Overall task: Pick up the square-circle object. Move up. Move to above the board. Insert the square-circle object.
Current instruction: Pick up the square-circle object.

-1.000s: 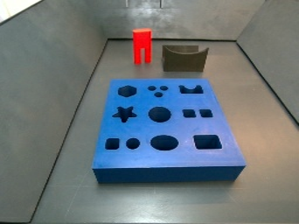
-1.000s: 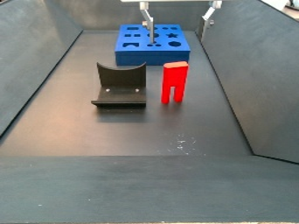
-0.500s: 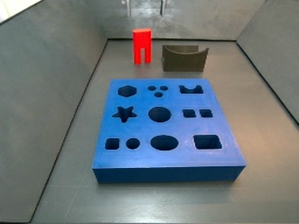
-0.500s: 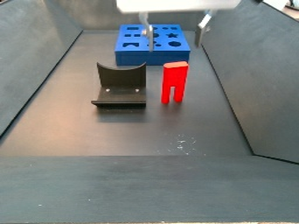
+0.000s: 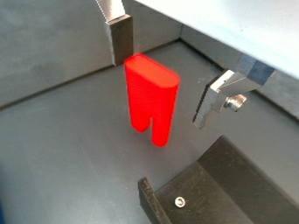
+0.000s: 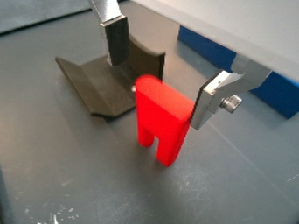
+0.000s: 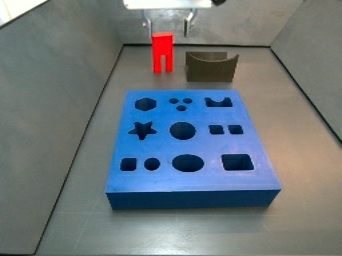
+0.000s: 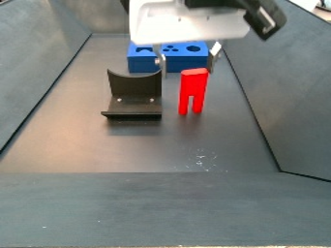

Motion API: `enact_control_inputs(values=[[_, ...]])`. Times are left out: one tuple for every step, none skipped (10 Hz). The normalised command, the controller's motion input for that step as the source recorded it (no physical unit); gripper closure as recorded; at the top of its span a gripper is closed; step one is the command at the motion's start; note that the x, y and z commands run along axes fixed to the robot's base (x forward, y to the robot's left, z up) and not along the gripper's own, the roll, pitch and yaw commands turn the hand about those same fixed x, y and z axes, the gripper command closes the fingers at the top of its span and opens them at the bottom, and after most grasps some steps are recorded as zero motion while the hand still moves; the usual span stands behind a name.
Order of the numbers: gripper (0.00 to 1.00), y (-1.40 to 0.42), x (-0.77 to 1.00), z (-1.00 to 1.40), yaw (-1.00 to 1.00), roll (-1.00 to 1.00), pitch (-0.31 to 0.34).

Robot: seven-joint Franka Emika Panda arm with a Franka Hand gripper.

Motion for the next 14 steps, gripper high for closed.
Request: enact_control_inputs(values=[[0.0, 0.0, -0.09, -0.45, 0.05, 0.09, -0.009], [0.0, 0.0, -0.13, -0.28, 0.0, 0.06, 0.0], [0.0, 0.0, -0.01, -0.21, 0.0, 0.01, 0.0], [0.0, 0.04, 0.0, -0.09, 0.0, 0.0, 0.0], [0.0, 0.0, 0.0, 0.0, 0.0, 0.0, -0.004], [0.0, 0.0, 0.0, 0.0, 0.0, 0.0, -0.009], [0.0, 0.1, 0.0, 0.0, 0.0, -0.04, -0.006], [0.0, 0.12, -0.03, -0.05, 0.0, 0.0, -0.011], [1.0, 0.0, 0.0, 0.0, 0.0, 0.0, 0.0], [1.0, 0.0, 0.0, 0.0, 0.0, 0.0, 0.0], [1.0, 0.0, 0.0, 0.0, 0.0, 0.0, 0.0], [1.0, 0.0, 0.0, 0.0, 0.0, 0.0, 0.0], [1.0, 0.0, 0.0, 0.0, 0.0, 0.0, 0.0], [1.0, 0.0, 0.0, 0.0, 0.0, 0.0, 0.0]])
